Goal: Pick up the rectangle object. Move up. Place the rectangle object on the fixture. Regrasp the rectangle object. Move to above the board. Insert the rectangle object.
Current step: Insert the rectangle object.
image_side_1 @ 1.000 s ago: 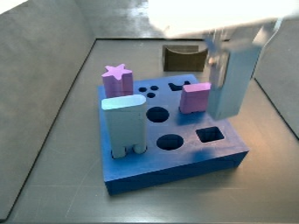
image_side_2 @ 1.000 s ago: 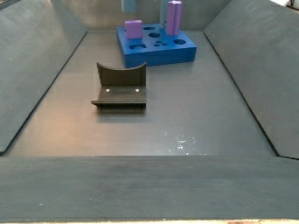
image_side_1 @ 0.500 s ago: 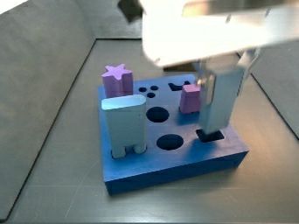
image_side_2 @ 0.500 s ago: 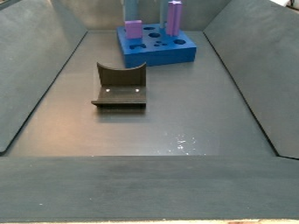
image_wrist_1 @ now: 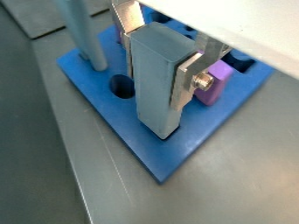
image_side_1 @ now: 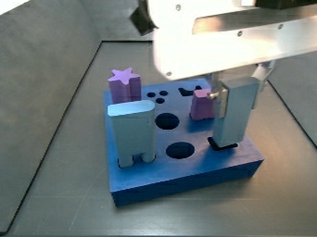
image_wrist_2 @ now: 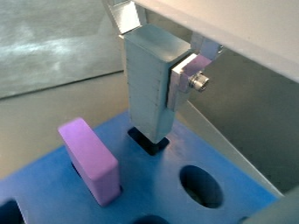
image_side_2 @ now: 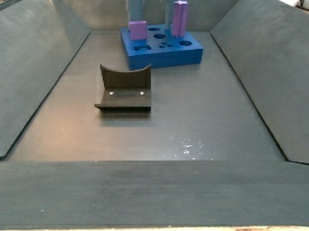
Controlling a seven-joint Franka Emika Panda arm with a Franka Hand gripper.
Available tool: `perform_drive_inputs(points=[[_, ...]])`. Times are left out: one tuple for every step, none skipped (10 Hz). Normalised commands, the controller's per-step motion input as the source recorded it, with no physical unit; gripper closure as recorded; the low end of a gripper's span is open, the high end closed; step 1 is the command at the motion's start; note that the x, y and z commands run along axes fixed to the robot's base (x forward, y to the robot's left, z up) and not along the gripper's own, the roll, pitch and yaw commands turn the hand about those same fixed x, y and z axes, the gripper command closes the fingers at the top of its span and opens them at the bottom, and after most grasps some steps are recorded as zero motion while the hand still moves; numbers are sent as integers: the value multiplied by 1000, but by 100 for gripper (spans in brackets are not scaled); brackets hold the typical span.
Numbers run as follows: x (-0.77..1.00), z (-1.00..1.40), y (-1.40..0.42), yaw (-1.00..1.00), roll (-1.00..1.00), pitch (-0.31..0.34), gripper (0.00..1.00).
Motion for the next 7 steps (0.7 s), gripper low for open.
perform_drive_inputs(points=[[0, 0, 14, 0, -20, 0, 100], [0, 0, 194, 106, 0, 0, 100], [-114, 20, 460, 154, -323, -6, 100], [-34, 17, 171, 17, -229, -23, 100], [0, 0, 0, 0, 9, 0, 100], [-74, -211, -100, 23, 349, -149, 100], [-86, -217, -249, 154, 954, -189, 100]])
